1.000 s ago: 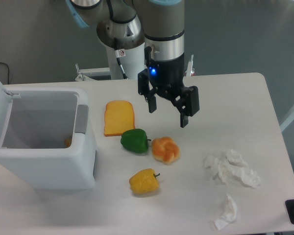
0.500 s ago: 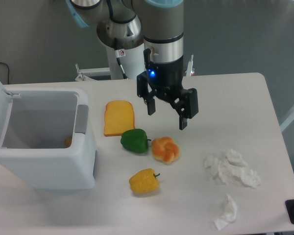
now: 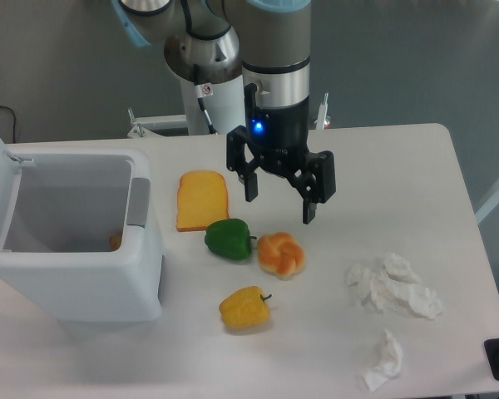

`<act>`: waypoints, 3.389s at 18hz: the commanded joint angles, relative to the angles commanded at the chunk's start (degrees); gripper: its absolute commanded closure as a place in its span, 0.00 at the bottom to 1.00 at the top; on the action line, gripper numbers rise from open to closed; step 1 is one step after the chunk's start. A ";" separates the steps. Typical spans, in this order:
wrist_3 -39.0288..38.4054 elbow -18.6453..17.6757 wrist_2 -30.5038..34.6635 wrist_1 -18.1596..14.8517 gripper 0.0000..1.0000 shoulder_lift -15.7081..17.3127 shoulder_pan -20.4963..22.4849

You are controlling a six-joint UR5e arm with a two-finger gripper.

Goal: Close the trash can

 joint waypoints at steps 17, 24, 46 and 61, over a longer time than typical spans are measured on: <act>-8.43 1.23 -1.67 0.00 0.00 -0.44 -0.09; -16.07 1.58 -7.03 0.00 0.00 -0.53 -0.09; -31.46 5.36 -24.43 0.00 0.00 2.37 -1.67; -38.67 4.75 -35.94 -0.09 0.00 6.94 -2.63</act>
